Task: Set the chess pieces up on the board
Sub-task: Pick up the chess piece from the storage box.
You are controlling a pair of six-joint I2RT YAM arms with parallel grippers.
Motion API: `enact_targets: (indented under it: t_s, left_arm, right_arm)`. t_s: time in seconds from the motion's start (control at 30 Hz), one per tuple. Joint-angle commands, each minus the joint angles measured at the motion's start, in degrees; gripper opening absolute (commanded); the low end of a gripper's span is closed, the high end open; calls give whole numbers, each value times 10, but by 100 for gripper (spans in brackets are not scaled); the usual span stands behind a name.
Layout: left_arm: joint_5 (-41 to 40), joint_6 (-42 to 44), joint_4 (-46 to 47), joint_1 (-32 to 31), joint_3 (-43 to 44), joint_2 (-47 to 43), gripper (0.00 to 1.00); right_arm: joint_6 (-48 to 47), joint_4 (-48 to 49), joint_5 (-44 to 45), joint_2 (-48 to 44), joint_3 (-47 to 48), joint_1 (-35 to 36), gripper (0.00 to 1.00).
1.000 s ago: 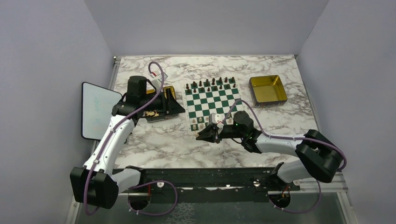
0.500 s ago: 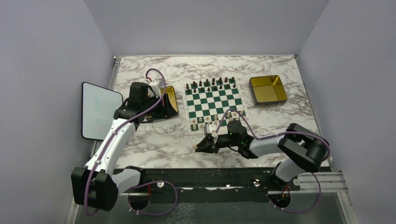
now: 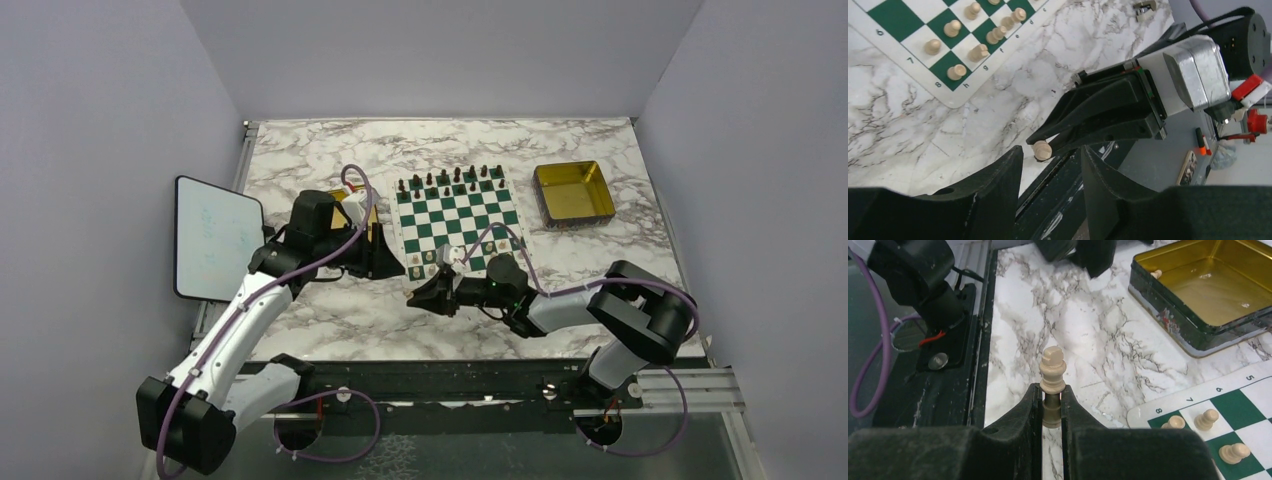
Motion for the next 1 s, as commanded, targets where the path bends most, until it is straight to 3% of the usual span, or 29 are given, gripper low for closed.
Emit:
enact_targets:
  t_s: [0.0,0.2,0.5,0.73,0.83,0.87,0.97]
  left_arm:
    - [19,-10,5,-34,6,-8,48]
    - [-8,-24,11,-66,3,-6,53]
    - [-21,-25,24,-85,3,22,52]
    - [-26,-24,26,-90,21,45,21]
    - [-23,-25,26,-91,26,46,12]
    - [-23,-26,26,-92,28,46,10]
    - [-40,-24,26,-94,39,48,8]
  right_arm:
    - [50,50,26,-20,15,5,10]
    - [68,57,54,-44,9,4,10]
    - [68,49,53,-65,7,5,10]
    - [76,44,64,-61,5,5,10]
    - [93,40,88,-63,1,5,10]
    - [99,37,100,-64,1,5,13]
    - [133,-1,129,-74,7,5,36]
